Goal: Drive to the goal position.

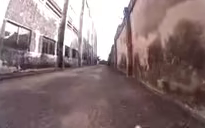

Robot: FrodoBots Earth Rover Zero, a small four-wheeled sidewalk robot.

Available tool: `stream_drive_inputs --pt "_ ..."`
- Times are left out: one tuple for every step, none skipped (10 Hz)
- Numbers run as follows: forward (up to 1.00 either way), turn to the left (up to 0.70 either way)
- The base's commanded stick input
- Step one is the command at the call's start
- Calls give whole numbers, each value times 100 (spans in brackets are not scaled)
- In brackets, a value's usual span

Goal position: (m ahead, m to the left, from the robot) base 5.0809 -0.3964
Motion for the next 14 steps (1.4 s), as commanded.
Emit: stream_drive_inputs --pt "60 0" --pt "60 0" --pt "60 0" --pt "60 0" --pt "60 0" --pt "60 0" --pt "60 0" --pt "60 0" --pt "60 0" --pt "60 0" --pt "60 0" --pt "60 0" --pt "60 0" --pt "60 0"
